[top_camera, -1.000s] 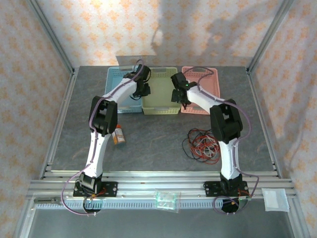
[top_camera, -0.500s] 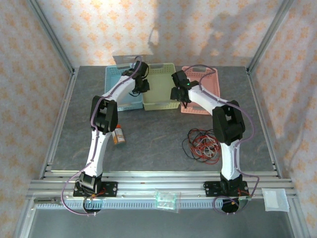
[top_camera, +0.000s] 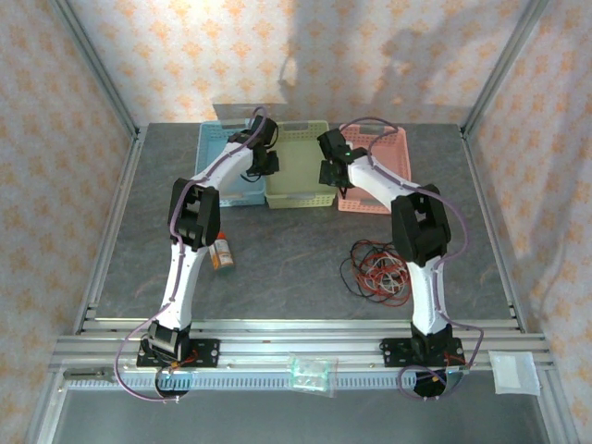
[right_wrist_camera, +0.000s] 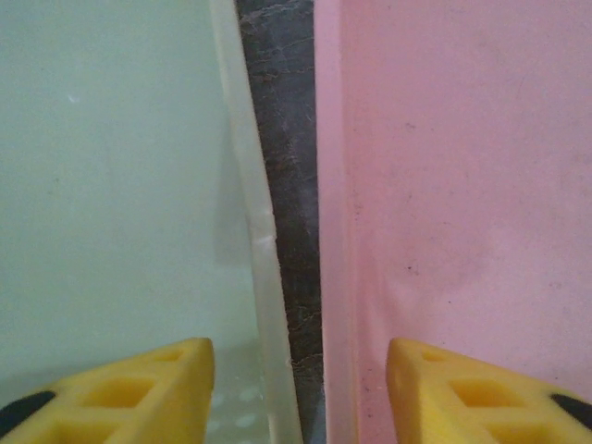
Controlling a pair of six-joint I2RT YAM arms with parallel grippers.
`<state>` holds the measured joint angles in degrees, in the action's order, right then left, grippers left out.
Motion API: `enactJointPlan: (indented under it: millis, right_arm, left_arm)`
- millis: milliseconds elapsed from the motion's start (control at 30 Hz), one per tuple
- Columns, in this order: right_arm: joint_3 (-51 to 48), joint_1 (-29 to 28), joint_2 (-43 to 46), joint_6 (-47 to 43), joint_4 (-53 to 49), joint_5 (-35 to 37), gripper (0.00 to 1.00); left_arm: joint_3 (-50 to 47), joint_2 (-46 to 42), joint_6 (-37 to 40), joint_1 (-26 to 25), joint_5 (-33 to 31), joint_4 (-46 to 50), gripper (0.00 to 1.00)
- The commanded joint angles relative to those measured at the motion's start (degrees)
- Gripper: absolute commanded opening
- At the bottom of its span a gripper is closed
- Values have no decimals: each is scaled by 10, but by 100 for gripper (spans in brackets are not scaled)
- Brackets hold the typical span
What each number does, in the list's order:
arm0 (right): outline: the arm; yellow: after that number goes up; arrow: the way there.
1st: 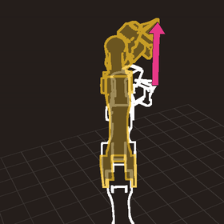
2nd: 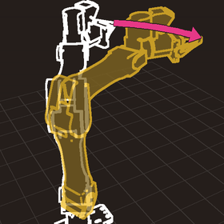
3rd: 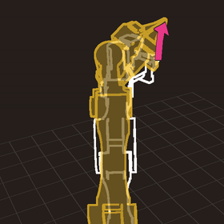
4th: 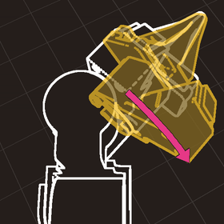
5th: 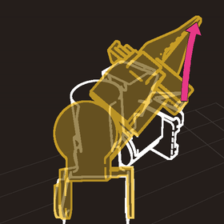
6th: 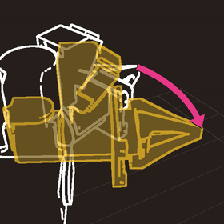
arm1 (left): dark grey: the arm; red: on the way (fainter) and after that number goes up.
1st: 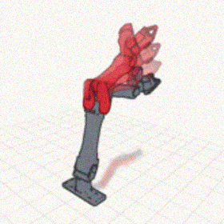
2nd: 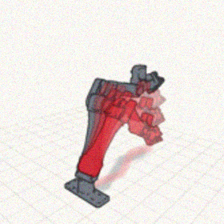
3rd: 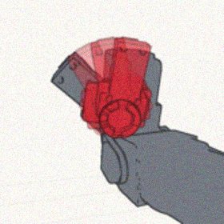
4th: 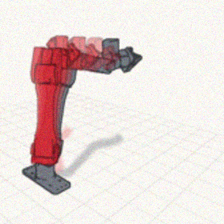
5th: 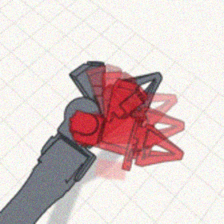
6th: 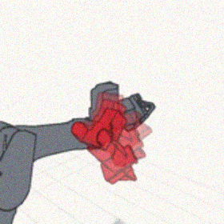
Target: Untangle the cables
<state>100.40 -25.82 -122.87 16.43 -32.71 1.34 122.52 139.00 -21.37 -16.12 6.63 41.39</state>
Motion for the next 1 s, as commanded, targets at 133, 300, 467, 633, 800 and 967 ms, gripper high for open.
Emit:
enactJointPlan:
  millis: [133,300,467,633,800,967]
  right_arm:
    - [27,1,-10,-2,-19,22,35]
    - [20,1,0,-12,-15,33,27]
    - [7,1,12,-34,-3,40,25]
    - [8,6,11,-50,-5,44,25]
    - [8,14,11,-52,-5,43,23]
    - [6,15,11,-50,-3,38,30]
  left_arm:
    - [-7,-14,12,-7,28,-1,9]
    - [-7,-18,29,-20,28,0,9]
    - [-11,-18,22,-26,37,-5,9]
    - [-8,-18,11,-35,41,-12,9]
    - [-10,-13,-4,-37,39,-10,12]
    - [-17,-19,-8,-37,24,0,34]
